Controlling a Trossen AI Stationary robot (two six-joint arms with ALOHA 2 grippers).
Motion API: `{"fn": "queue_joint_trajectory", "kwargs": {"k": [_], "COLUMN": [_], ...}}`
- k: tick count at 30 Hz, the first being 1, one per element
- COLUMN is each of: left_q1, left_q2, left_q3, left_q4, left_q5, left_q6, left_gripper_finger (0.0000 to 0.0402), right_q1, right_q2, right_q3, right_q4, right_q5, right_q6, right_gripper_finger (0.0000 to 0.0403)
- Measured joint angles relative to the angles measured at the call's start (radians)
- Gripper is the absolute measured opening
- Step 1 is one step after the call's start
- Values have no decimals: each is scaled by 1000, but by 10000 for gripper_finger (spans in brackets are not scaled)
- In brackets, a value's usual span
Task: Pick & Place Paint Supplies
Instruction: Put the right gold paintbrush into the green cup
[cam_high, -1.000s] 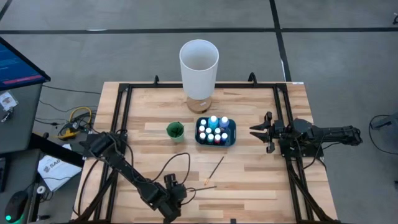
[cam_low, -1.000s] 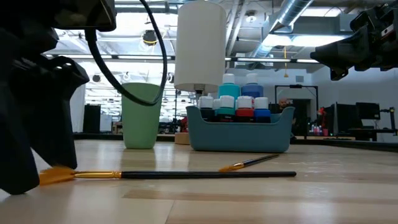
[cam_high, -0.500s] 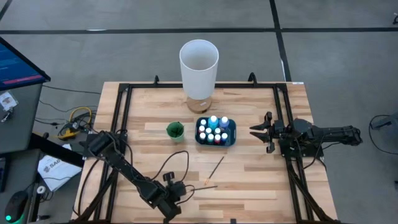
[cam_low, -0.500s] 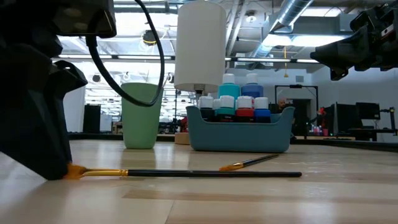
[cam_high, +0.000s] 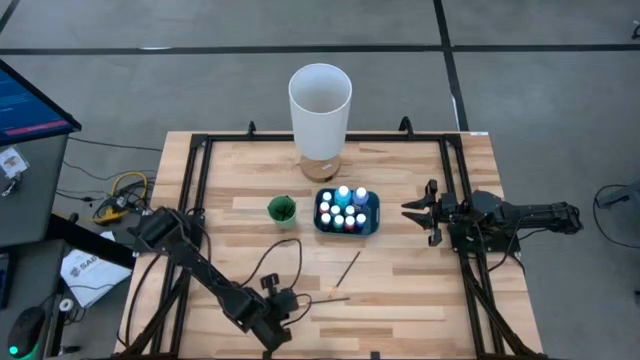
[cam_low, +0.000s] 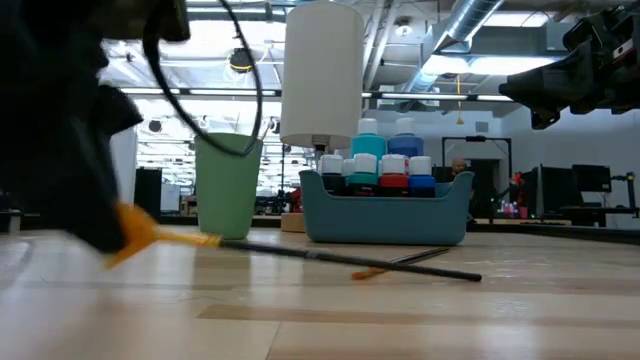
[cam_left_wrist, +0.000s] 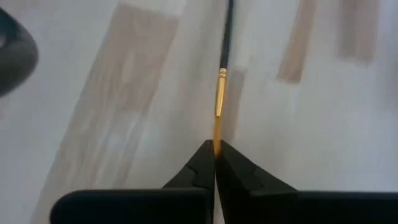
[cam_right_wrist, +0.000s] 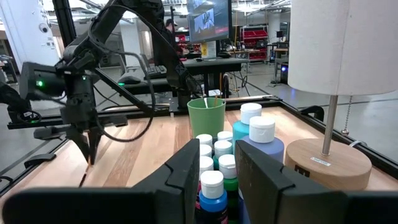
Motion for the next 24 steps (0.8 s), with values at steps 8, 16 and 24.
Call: {"fn": "queue_joint_trajectory", "kwargs": {"k": [8,16,24], "left_q1": [0,-1,5], "left_q2": [-65,-192,-303], "left_q3": [4,4,5], "left_q4": [1,-98,-101], "left_q5": [-80,-191,-330], "left_q6": [10,19,138], "left_gripper_finger": [0,0,0], "right_q1": [0,0,0], "right_q2": [0,0,0], "right_q3": [0,0,0], "right_q4": [0,0,0], "right_q5": [0,0,0], "right_q6": [0,0,0], "right_gripper_finger": [98,98,98]}}
